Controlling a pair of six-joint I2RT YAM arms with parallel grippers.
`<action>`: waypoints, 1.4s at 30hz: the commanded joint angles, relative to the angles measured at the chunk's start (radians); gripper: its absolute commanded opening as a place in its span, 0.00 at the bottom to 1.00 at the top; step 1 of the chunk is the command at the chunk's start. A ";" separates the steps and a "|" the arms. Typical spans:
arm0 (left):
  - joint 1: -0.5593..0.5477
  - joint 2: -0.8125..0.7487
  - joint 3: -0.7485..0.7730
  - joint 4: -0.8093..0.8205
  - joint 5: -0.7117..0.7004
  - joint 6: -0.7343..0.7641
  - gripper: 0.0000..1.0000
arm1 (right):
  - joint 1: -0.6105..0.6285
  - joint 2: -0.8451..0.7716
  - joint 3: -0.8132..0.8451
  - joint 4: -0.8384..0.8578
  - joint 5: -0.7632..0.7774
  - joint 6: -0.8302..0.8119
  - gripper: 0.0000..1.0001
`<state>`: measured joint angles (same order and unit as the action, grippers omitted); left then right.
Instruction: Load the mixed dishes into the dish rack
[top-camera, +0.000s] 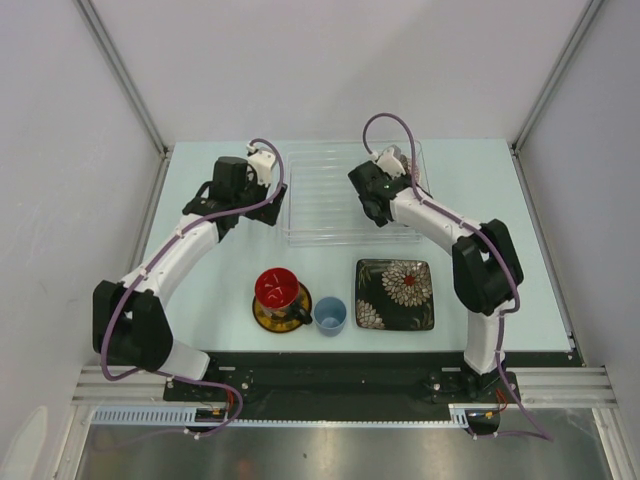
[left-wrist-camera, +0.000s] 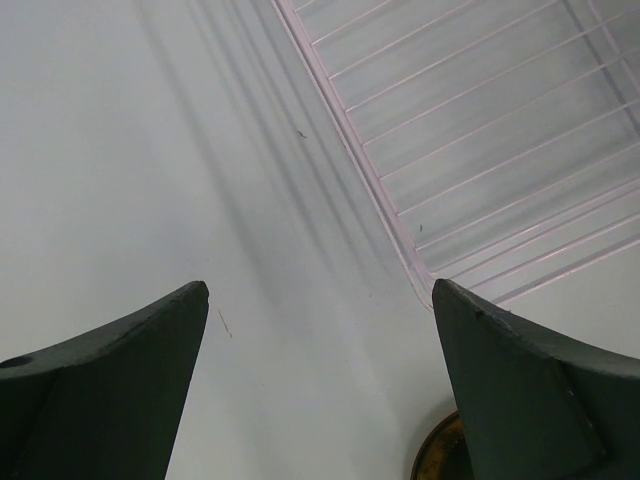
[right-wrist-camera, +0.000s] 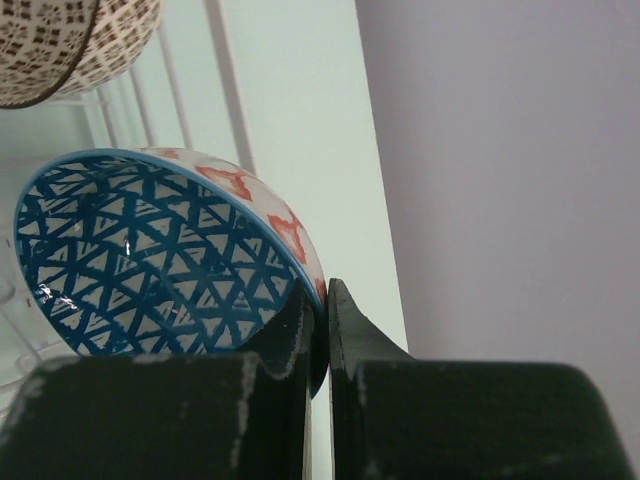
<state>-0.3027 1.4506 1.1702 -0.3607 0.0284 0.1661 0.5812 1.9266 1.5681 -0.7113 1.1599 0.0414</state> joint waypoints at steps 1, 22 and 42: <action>0.004 -0.047 -0.007 0.029 -0.005 0.004 1.00 | 0.005 0.015 -0.003 0.030 0.024 0.035 0.00; 0.004 -0.055 -0.006 0.045 -0.013 0.012 1.00 | 0.016 0.083 -0.034 -0.068 -0.055 0.169 0.46; 0.004 -0.061 0.078 0.031 -0.070 0.072 1.00 | -0.017 -0.522 -0.110 -0.301 -0.481 0.443 1.00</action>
<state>-0.3027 1.4376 1.1694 -0.3531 -0.0128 0.1936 0.6106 1.5894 1.5211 -0.9310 0.8597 0.3279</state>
